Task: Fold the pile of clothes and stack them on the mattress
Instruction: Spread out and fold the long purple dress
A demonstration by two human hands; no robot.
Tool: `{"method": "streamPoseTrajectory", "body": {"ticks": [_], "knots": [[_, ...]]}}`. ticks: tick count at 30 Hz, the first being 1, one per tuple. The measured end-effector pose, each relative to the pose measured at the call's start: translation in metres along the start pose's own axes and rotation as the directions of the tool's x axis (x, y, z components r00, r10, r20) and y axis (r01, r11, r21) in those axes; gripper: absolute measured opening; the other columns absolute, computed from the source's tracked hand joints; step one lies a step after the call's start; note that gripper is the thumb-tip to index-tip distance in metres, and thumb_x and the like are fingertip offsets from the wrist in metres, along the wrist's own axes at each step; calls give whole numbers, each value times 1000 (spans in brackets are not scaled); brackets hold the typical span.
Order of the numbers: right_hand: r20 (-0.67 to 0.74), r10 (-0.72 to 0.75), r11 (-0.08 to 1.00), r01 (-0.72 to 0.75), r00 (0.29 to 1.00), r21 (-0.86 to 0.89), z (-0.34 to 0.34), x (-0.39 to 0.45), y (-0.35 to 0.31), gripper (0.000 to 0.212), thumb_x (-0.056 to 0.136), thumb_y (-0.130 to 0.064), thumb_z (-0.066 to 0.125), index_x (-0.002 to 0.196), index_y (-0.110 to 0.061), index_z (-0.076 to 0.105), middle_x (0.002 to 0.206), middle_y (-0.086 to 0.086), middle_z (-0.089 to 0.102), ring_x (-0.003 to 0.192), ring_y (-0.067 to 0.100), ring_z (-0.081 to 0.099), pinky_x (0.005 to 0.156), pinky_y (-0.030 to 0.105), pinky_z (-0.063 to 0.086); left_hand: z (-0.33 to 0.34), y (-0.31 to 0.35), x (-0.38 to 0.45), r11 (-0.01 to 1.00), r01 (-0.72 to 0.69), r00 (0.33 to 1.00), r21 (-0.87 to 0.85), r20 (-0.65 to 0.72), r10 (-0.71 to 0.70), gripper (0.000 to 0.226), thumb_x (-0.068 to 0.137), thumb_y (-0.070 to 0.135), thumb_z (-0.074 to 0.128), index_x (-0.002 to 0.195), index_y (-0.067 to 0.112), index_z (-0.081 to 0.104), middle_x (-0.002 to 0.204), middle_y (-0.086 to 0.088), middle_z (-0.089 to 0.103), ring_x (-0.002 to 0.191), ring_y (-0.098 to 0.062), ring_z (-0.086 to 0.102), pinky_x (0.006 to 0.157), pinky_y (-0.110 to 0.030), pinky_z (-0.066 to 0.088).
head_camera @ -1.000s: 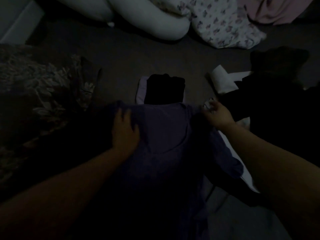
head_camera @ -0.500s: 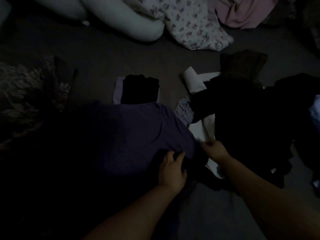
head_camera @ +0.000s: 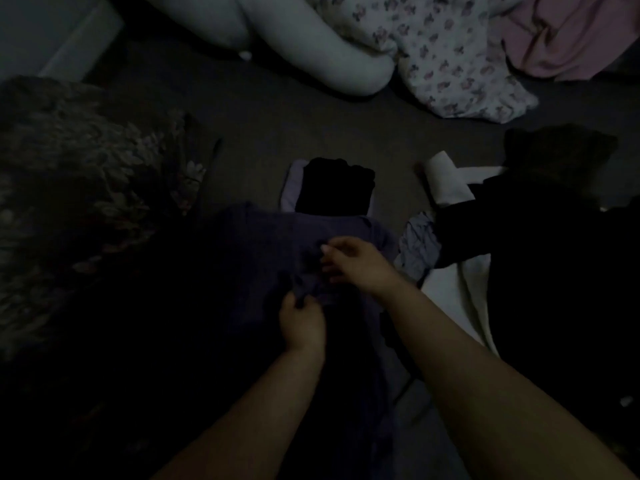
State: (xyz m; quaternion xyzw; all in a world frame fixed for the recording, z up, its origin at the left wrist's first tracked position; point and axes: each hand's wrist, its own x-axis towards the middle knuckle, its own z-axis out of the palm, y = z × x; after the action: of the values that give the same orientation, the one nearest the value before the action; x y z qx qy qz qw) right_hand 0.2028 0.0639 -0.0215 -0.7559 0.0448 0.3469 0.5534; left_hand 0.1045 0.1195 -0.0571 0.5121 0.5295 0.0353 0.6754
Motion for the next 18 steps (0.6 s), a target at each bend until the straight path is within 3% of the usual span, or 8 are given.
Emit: {"method": "streamPoseTrajectory", "body": {"ticks": [3, 5, 6, 9, 12, 14, 16, 18], "knots": [[-306, -20, 983, -36, 952, -178, -17, 25, 37, 16, 93, -18, 56, 106, -10, 60, 103, 8, 63, 92, 23, 58, 85, 38, 48, -44, 7, 29, 980, 196, 979, 25, 46, -197, 5, 93, 22, 53, 95, 24, 57, 103, -4, 63, 92, -20, 60, 81, -35, 50], [-452, 7, 971, -115, 892, -212, -37, 27, 65, 13, 92, -13, 52, 97, -5, 61, 96, 12, 62, 94, 27, 58, 85, 38, 47, -54, 14, 36, 966, 258, 959, 30, 115, -259, 31, 89, 39, 60, 113, 21, 55, 101, 3, 60, 89, -13, 58, 70, -29, 49], [-491, 44, 969, -157, 870, -192, -46, 26, 76, 16, 92, -13, 54, 99, -1, 61, 99, 15, 64, 96, 29, 60, 87, 38, 48, -52, 15, 39, 967, 250, 959, 58, 121, -255, 47, 83, 46, 65, 120, 20, 52, 105, 3, 60, 93, -16, 59, 74, -31, 51], [-476, 66, 969, -171, 877, -180, -60, 24, 86, 35, 88, -27, 65, 104, 4, 63, 102, 12, 67, 97, 26, 62, 86, 28, 46, -35, 15, 44, 963, 177, 979, 201, 62, -193, 69, 71, 46, 77, 126, 19, 44, 114, -3, 58, 100, -24, 60, 89, -39, 53], [-427, 25, 977, -112, 904, -179, -58, 34, 74, 59, 75, -45, 73, 111, 0, 61, 109, 9, 65, 106, 25, 60, 93, 33, 46, -26, 15, 51, 960, 48, 999, 277, -7, -48, 22, 85, 26, 67, 97, 16, 51, 93, -3, 61, 87, -23, 61, 70, -25, 54], [-470, -20, 967, -103, 882, -234, -47, 37, 66, 70, 76, -39, 75, 130, -3, 48, 129, 13, 55, 120, 28, 52, 101, 35, 41, -30, 16, 53, 935, -140, 988, 327, -19, 154, 10, 92, 17, 54, 83, 15, 52, 75, 5, 54, 75, -15, 56, 51, -9, 41], [-567, -158, 918, -91, 808, -386, -33, 34, 62, 83, 78, -44, 72, 141, -7, 33, 140, 17, 40, 127, 32, 43, 104, 43, 39, -39, 21, 55, 902, -269, 957, 339, -15, 291, 9, 94, 13, 50, 87, 14, 54, 73, 8, 51, 69, -9, 50, 49, -5, 33], [-501, -404, 797, 25, 765, -604, -16, 24, 59, 72, 82, -47, 67, 135, -7, 40, 129, 19, 45, 117, 33, 48, 95, 43, 45, -49, 27, 60, 896, -258, 954, 362, -48, 295, 11, 94, 12, 50, 101, 11, 58, 86, 3, 55, 78, -10, 51, 62, -11, 37]]}}
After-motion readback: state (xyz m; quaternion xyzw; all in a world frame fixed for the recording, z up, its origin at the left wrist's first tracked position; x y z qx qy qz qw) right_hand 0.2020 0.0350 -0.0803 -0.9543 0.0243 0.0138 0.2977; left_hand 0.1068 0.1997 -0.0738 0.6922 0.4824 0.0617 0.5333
